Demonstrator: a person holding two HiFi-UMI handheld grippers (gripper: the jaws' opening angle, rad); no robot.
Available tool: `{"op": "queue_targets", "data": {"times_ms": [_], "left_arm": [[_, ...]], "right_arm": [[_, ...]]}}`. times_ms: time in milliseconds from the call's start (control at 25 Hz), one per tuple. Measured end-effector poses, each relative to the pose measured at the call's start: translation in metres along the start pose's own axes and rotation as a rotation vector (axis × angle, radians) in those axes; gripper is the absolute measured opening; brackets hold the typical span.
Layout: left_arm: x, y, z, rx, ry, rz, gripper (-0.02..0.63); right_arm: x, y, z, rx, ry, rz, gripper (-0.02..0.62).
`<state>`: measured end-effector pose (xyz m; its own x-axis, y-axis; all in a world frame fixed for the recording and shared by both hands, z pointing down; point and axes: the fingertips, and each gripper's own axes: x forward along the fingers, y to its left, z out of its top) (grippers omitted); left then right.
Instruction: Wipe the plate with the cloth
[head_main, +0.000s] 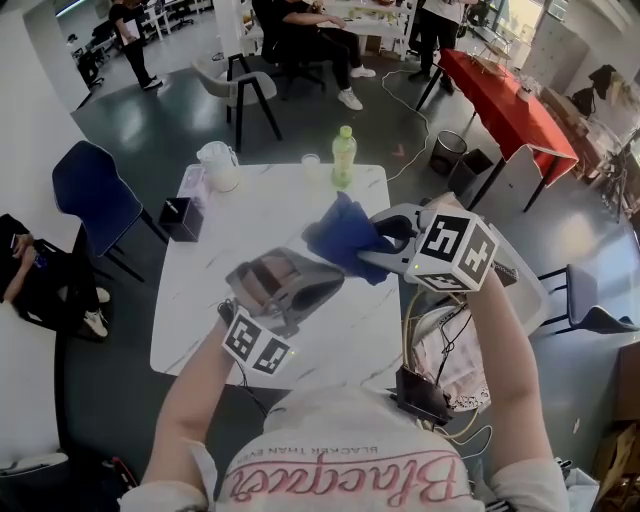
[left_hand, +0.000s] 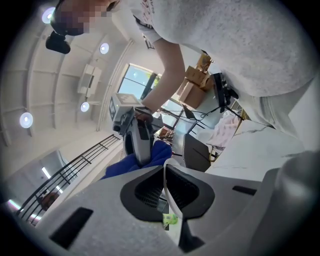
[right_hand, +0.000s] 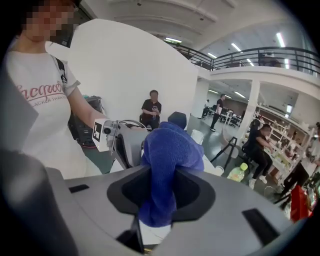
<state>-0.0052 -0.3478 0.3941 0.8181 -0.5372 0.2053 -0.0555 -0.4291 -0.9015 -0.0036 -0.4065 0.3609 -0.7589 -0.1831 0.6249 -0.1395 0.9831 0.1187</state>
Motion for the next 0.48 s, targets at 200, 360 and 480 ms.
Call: {"op": "queue_targets", "data": {"times_ms": [200,360,480], "left_arm": [[0.002,-0.004,0.003,0.047,0.003,-0.024,0.017],[0.003,-0.009,0.0,0.062,0.018,-0.044,0.017],[0.004,-0.012,0.002,0.074,0.022,-0.05,0.017]], "right_arm": [[0.025,0.004,0.002,-0.041,0.049,0.026,0.103],[0.049,-0.001,0.005,-0.109,0.071,0.006,0.103],[0.068,-0.008,-0.003,-0.131,0.099,-0.003,0.103]]}}
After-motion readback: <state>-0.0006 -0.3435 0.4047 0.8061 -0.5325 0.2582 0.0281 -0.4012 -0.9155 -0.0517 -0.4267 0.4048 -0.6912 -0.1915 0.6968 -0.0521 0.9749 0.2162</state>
